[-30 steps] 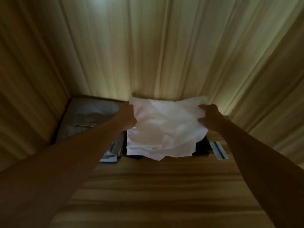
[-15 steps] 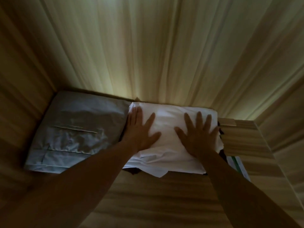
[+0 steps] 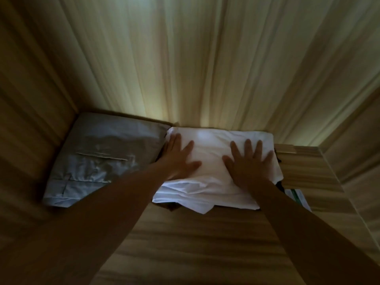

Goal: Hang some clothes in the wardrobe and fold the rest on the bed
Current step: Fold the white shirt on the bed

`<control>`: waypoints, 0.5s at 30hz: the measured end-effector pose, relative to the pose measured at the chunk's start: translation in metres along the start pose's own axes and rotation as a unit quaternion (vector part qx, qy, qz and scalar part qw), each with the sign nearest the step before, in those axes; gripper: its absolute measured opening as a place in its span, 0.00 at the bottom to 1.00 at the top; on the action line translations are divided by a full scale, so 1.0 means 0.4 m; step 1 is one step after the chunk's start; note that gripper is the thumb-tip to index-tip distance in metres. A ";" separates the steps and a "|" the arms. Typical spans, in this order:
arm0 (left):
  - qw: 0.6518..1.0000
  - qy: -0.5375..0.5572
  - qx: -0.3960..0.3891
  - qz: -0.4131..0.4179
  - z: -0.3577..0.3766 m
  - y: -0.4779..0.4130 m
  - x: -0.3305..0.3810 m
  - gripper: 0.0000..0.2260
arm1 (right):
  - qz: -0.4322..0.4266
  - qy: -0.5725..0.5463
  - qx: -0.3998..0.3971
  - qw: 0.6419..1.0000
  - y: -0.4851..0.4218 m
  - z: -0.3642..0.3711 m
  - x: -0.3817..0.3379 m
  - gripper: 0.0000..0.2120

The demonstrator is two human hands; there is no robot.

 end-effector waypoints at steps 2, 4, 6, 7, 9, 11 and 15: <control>0.998 0.043 -0.035 -0.010 -0.012 0.053 0.006 0.39 | -0.017 -0.016 -0.041 0.999 0.034 -0.021 -0.018 0.30; 0.994 0.106 -0.034 -0.017 -0.022 0.123 0.021 0.37 | -0.038 -0.043 -0.069 0.996 0.080 -0.046 -0.028 0.26; 0.985 0.169 -0.027 -0.021 -0.041 0.206 0.030 0.35 | -0.049 -0.080 -0.106 0.990 0.139 -0.077 -0.034 0.25; 0.981 0.193 -0.019 -0.023 -0.054 0.251 0.029 0.34 | -0.054 -0.097 -0.126 0.986 0.173 -0.096 -0.039 0.26; 0.978 0.205 0.008 -0.027 -0.090 0.341 0.018 0.33 | -0.062 -0.135 -0.145 0.978 0.247 -0.147 -0.052 0.30; 0.980 0.193 0.027 -0.034 -0.129 0.433 0.001 0.30 | -0.074 -0.178 -0.148 0.970 0.328 -0.214 -0.073 0.32; 0.988 0.145 0.056 -0.010 -0.190 0.627 -0.033 0.10 | -0.093 -0.187 -0.174 0.962 0.521 -0.347 -0.131 0.32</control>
Point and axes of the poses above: each hand's wrist, its own y-axis away from the middle knuckle, its own z-axis out of the palm, x = y × z, the point moved 6 cm from there along -y, towards the middle knuckle
